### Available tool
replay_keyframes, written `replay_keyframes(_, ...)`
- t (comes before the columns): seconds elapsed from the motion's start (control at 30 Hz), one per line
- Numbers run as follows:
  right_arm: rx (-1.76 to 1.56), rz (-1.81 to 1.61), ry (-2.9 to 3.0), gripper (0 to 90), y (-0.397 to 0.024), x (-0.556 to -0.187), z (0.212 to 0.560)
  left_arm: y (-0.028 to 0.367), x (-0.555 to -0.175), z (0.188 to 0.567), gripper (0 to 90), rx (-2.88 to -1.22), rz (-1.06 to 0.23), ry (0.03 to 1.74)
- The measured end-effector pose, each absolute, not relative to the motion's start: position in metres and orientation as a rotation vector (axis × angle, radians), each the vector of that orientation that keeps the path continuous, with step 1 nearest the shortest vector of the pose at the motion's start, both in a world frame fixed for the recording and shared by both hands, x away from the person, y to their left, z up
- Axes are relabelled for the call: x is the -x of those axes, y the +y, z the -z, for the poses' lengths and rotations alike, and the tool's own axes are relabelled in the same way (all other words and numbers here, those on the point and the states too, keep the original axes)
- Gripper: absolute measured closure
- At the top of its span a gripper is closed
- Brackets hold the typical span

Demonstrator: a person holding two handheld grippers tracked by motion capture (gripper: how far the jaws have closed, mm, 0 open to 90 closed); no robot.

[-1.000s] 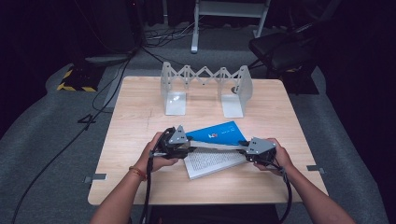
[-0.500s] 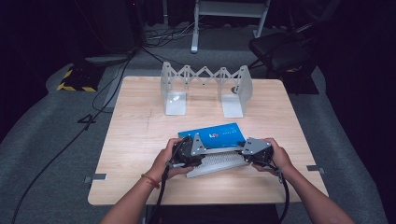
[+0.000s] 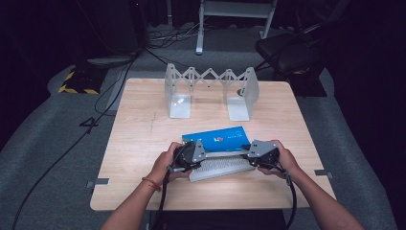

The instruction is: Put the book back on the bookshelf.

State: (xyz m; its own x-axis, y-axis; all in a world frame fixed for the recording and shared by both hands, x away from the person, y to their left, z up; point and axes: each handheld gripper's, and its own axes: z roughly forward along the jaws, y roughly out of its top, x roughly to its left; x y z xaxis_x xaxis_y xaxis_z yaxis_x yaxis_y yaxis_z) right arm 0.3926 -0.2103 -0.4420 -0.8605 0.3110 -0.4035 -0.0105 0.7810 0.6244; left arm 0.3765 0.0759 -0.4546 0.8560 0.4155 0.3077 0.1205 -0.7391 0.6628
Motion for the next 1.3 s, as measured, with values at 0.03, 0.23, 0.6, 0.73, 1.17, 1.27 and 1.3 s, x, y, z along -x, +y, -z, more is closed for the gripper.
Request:
replay_keyframes(0.03,-0.229,-0.895,2.484,62.4,-0.212,-0.394,0.443,0.077,-0.377,0.456,68.6,-2.365,-0.574,0.390)
replay_keyframes(0.23,-0.311,-1.017,2.466,54.0,-0.244,-0.417,0.460,0.090,-0.384,0.457,68.6,-2.335,-0.520,0.402)
replay_keyframes(0.6,-0.246,-1.227,2.515,40.4,-0.238,-0.421,0.462,0.100,-0.392,0.459,67.9,-2.309,-0.455,0.400)
replay_keyframes(0.73,-0.262,-1.251,2.527,39.8,-0.235,-0.425,0.466,0.110,-0.395,0.460,67.3,-2.292,-0.421,0.409)
replay_keyframes(1.17,-0.152,-1.222,2.461,69.8,-0.224,-0.418,0.456,0.126,-0.400,0.451,52.3,-2.253,-0.347,0.502)
replay_keyframes(1.27,-0.118,-1.167,2.456,72.9,-0.217,-0.410,0.447,0.118,-0.392,0.440,48.8,-2.282,-0.385,0.499)
replay_keyframes(1.3,-0.111,-1.162,2.458,73.4,-0.215,-0.408,0.444,0.113,-0.387,0.436,44.6,-2.307,-0.427,0.503)
